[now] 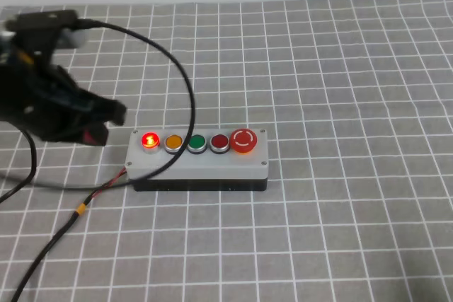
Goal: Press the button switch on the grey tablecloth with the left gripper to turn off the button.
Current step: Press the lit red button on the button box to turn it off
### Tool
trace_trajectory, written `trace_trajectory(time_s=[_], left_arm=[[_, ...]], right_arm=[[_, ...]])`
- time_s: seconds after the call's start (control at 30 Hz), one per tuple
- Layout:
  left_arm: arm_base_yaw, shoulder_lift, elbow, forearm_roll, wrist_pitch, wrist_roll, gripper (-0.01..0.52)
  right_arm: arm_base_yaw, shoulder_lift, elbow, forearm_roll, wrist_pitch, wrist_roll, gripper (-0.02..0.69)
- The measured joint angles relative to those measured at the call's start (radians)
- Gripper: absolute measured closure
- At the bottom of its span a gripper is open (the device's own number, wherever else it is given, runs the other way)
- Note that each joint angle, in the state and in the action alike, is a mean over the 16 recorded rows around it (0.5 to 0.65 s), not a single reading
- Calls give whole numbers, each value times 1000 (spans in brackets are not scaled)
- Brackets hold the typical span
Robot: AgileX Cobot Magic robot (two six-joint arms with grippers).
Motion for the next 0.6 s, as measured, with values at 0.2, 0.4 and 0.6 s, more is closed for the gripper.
trace_trajectory(time_s=[0.2, 0.4, 0.6], left_arm=[[-29, 158, -85, -12, 4, 13, 517], [-77, 277, -166, 25, 2, 0, 517], [-116, 364, -233, 90, 1, -31, 517]], right_arm=[[0, 0, 0, 0, 0, 0, 682], [0, 0, 0, 0, 0, 0, 682], [0, 0, 0, 0, 0, 0, 682]])
